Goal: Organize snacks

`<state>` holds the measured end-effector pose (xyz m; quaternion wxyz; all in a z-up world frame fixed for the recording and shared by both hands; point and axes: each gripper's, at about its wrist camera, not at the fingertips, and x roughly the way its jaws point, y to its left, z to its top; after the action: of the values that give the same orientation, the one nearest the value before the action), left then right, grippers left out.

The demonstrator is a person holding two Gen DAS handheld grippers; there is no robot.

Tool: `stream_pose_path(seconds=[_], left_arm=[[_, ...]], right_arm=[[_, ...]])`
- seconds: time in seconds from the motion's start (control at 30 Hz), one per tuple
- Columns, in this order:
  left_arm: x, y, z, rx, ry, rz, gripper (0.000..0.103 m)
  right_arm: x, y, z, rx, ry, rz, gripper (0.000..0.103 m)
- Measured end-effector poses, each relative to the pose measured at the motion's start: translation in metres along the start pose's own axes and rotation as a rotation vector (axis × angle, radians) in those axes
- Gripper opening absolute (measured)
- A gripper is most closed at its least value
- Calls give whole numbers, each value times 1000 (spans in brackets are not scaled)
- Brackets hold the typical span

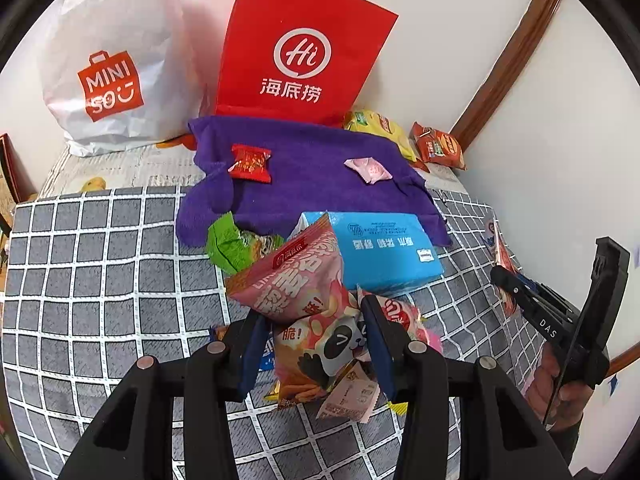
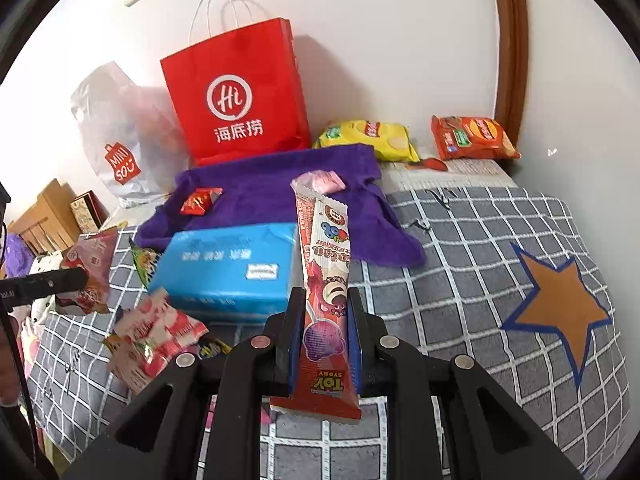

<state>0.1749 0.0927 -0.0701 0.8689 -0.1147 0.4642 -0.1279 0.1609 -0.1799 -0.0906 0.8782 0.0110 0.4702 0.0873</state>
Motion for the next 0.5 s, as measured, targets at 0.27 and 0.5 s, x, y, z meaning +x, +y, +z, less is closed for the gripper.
stream_pose_path(seconds=[0.27,0.5], left_arm=[[-1,2,11,1,3,45,44],[-9,13,20,-31,-28,64,44]], right_arm=[[6,11,14,-43,26,9,20],[11,15,22,-65,29,23,20]])
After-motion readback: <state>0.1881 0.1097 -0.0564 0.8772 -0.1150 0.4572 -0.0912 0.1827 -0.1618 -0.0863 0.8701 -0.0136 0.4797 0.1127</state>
